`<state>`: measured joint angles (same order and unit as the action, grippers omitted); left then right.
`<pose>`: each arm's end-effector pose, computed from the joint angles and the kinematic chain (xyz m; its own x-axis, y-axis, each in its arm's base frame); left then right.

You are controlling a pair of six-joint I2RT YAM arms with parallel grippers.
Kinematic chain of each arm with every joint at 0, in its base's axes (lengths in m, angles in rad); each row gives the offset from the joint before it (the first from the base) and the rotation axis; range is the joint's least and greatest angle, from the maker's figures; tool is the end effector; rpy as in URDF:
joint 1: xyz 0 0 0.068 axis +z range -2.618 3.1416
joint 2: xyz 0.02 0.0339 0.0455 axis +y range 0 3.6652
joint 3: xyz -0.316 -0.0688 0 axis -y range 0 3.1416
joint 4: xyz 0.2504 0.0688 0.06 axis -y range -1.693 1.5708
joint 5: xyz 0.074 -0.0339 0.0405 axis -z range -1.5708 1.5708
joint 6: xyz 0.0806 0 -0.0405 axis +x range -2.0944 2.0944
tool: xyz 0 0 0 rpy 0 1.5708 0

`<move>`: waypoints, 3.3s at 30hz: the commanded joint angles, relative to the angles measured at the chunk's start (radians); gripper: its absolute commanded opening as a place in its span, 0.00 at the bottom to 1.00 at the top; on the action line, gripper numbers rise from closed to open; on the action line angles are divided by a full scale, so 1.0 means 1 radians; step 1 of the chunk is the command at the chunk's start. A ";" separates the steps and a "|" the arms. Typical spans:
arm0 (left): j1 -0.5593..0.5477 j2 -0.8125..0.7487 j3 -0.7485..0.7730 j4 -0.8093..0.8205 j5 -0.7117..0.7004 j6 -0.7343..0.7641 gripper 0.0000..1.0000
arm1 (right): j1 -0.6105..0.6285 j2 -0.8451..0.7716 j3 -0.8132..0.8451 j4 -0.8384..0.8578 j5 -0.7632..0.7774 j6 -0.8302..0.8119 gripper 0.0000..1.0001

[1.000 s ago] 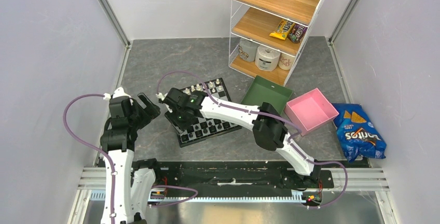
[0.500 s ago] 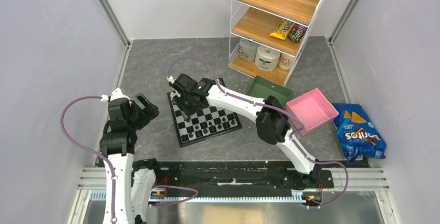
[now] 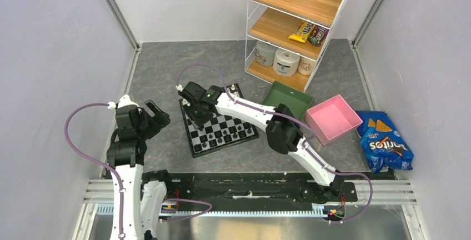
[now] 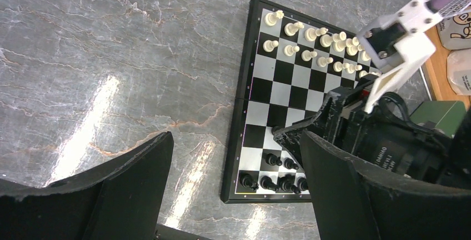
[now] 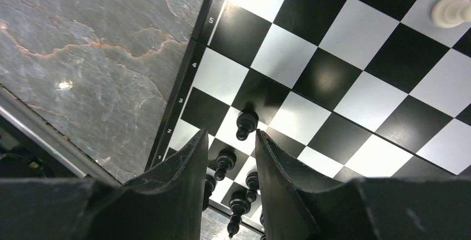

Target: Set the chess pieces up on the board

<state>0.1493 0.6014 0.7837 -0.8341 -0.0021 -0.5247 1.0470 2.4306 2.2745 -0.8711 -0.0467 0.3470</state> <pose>0.1164 0.0177 0.3029 -0.4438 -0.5733 -0.6887 -0.4307 0.8104 -0.3972 0.2949 0.5180 0.2078 -0.7008 -0.5341 -0.4728 -0.6792 0.7022 0.2135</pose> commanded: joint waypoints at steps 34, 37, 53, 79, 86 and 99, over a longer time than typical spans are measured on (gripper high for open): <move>0.007 0.014 0.002 0.026 -0.002 -0.019 0.91 | -0.005 0.050 0.064 -0.025 -0.006 -0.017 0.17; 0.007 0.012 0.002 0.028 -0.003 -0.019 0.91 | -0.003 0.037 0.052 -0.022 -0.029 -0.010 0.16; 0.007 0.012 0.002 0.027 -0.004 -0.021 0.91 | 0.056 -0.010 -0.041 0.004 -0.056 0.007 0.15; 0.007 0.010 0.001 0.027 -0.006 -0.021 0.91 | 0.071 -0.044 -0.079 0.047 -0.087 0.033 0.30; 0.007 0.006 0.000 0.025 -0.010 -0.021 0.91 | 0.068 -0.081 -0.074 0.057 -0.088 0.029 0.34; 0.008 0.005 0.000 0.027 -0.012 -0.021 0.91 | 0.037 -0.135 -0.088 0.061 -0.054 0.018 0.41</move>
<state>0.1513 0.6144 0.7837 -0.8345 -0.0002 -0.5266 1.1057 2.3817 2.1899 -0.8307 -0.1226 0.3733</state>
